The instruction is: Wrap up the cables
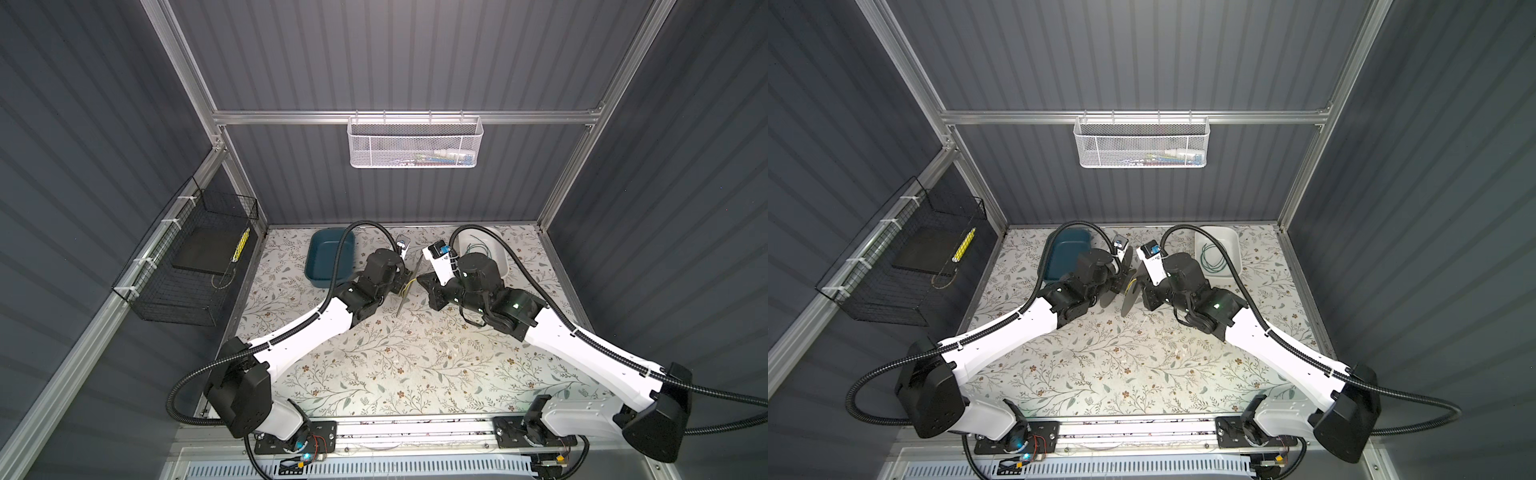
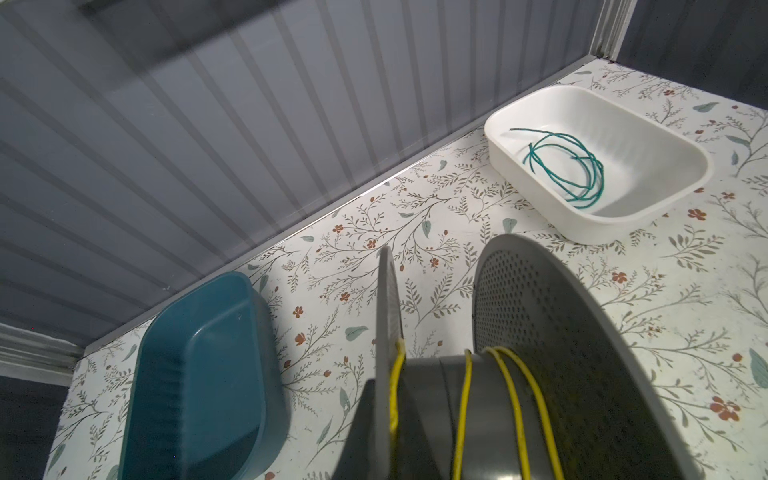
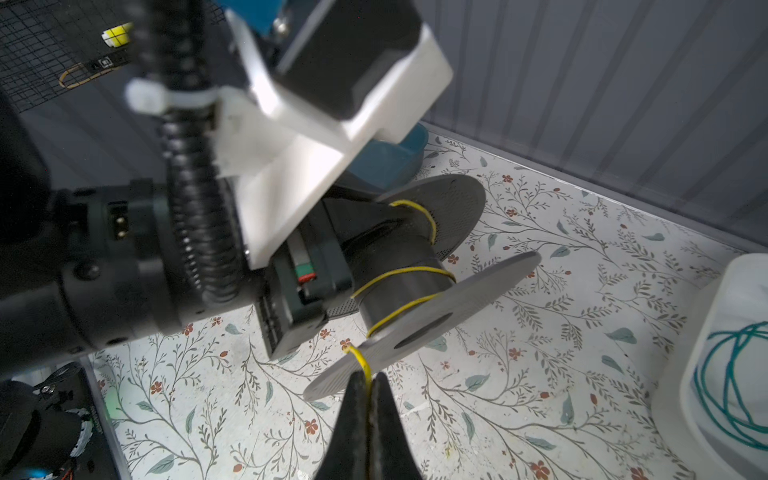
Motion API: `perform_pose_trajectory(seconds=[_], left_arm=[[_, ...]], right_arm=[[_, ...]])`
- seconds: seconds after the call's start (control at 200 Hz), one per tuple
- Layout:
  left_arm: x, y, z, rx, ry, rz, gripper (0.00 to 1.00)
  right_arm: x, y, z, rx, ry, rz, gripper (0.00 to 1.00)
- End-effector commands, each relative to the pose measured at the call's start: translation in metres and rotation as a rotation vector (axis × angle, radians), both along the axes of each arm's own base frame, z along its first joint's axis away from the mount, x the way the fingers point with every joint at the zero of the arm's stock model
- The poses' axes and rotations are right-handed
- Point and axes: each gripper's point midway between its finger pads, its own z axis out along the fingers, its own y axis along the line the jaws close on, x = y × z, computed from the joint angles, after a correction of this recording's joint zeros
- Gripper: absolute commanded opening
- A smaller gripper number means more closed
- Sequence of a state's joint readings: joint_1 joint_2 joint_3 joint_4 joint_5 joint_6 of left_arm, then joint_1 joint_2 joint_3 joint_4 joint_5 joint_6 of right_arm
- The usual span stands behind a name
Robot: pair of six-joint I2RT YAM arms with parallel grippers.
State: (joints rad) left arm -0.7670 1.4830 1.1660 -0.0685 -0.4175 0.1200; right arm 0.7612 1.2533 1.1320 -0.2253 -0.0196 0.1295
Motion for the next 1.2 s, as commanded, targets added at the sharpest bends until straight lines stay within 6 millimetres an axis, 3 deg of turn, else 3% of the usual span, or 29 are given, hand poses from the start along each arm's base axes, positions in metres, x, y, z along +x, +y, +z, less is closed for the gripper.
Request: perform_pose_trajectory(seconds=[0.0,0.335,0.55,0.78,0.905,1.19], left_arm=[[-0.007,0.032,-0.042,0.211,0.065,0.027,0.00],[-0.026,0.028,-0.042,0.344,0.040,-0.089,0.00],[-0.046,0.021,-0.038,0.378,-0.005,-0.160,0.00],[-0.051,0.015,-0.039,0.382,-0.018,-0.175,0.00],[-0.057,-0.008,-0.043,0.400,-0.079,-0.205,0.00],[-0.078,-0.057,-0.089,0.634,-0.238,-0.194,0.00]], right_arm=[[0.030,-0.020,0.073,0.122,-0.195,-0.087,0.00],[0.075,-0.029,0.068,-0.003,-0.180,-0.071,0.00],[0.101,-0.034,0.039,-0.011,-0.116,-0.090,0.00],[0.091,-0.043,0.025,0.057,-0.078,-0.116,0.00],[0.086,-0.056,0.014,0.097,-0.048,-0.160,0.00],[0.064,-0.093,-0.010,0.188,0.009,-0.286,0.00]])
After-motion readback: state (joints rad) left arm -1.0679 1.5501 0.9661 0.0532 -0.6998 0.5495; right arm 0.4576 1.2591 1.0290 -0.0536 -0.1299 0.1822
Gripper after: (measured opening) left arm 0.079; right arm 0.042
